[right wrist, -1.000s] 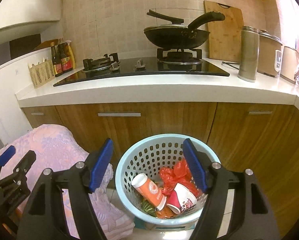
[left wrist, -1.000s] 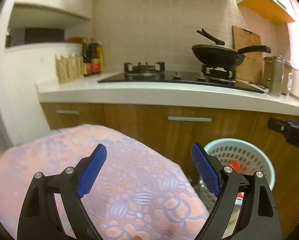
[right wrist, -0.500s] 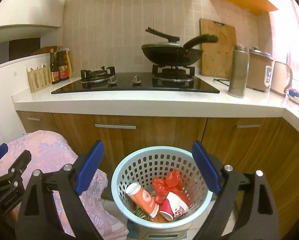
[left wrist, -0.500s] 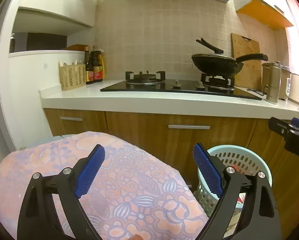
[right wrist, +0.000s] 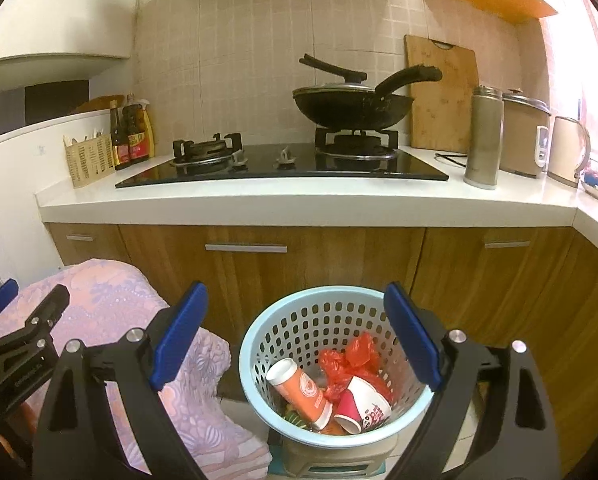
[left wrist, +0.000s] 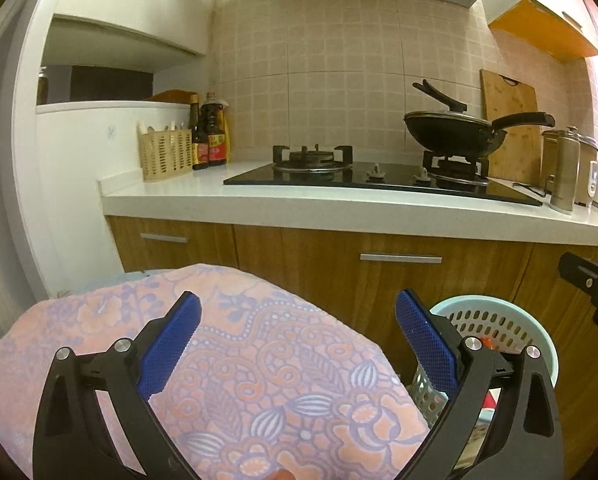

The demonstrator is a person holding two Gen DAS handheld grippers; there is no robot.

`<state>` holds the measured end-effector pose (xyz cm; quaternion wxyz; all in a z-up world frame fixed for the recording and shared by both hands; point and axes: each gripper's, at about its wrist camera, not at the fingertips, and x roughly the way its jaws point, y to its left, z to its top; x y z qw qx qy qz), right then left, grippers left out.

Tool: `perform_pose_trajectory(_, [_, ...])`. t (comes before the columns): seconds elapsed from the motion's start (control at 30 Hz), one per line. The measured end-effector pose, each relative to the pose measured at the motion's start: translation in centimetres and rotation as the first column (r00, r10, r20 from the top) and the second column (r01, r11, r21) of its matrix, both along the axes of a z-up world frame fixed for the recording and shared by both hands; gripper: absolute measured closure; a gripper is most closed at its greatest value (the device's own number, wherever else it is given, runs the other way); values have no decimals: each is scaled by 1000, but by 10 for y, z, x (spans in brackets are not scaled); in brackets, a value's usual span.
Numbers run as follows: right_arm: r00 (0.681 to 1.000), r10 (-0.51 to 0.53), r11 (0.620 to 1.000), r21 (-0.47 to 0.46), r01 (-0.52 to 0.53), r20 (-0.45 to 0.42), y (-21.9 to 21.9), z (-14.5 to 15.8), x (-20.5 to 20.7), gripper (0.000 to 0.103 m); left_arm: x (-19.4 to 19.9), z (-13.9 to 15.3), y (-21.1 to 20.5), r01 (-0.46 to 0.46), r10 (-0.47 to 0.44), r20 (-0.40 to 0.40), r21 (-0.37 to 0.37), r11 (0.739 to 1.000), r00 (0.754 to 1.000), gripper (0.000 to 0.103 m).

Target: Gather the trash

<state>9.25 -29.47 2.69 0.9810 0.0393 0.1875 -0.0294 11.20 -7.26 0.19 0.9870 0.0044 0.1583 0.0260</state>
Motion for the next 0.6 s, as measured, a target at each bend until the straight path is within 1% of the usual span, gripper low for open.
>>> perform_pose_trajectory(0.2, [1000,-3,1000,11,3,-2,-3,0,-1,18,3,-2,0,-4,4,-10,7,1000,1000,8])
perform_pose_trajectory(0.6, [1000,2,1000,11,-2,-5,-5,1,0,18,3,-3,4,7,-7,-17,-3,1000,1000,8])
